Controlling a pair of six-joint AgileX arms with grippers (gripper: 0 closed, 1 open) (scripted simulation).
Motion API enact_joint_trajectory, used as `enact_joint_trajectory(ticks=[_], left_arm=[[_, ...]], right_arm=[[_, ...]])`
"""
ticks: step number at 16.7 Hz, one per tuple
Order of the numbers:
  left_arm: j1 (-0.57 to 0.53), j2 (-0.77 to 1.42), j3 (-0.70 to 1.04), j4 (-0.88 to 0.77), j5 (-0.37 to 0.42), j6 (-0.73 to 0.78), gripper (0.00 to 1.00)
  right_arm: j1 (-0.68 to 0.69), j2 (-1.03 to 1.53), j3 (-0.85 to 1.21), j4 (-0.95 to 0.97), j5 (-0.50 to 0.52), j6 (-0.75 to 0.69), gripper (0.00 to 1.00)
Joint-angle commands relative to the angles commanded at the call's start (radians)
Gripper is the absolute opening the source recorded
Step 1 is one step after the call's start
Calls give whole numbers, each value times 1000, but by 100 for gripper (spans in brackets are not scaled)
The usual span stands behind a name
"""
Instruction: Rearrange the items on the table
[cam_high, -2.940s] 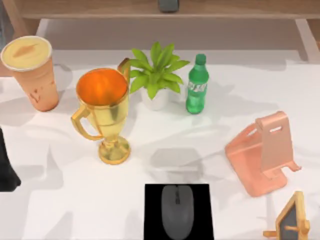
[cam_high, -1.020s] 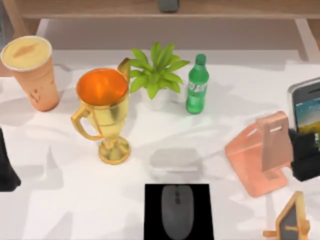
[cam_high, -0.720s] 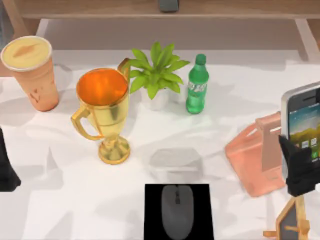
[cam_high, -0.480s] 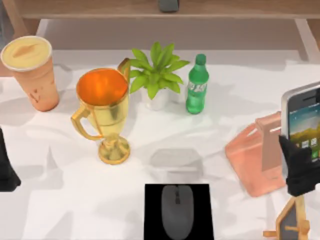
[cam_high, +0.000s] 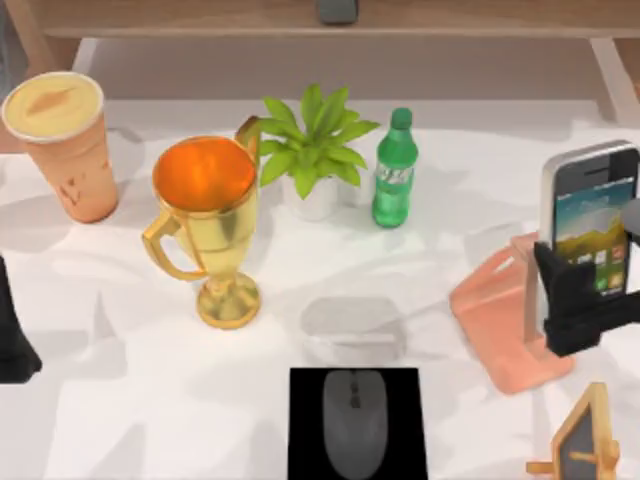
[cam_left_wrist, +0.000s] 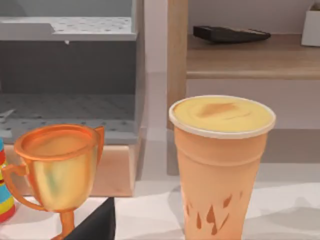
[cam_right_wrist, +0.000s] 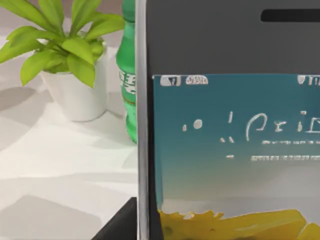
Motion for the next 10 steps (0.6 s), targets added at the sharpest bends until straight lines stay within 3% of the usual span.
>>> enact_joint_trajectory(ticks=[4, 9, 10], left_arm=[[0, 0, 0, 0, 0, 0, 100], [0, 0, 0, 0, 0, 0, 100], [0, 0, 0, 0, 0, 0, 100]], right_arm=[[-28, 118, -16, 117, -26, -48, 0], [-30, 128, -17, 129, -28, -58, 0], [-30, 128, -17, 129, -28, -58, 8]])
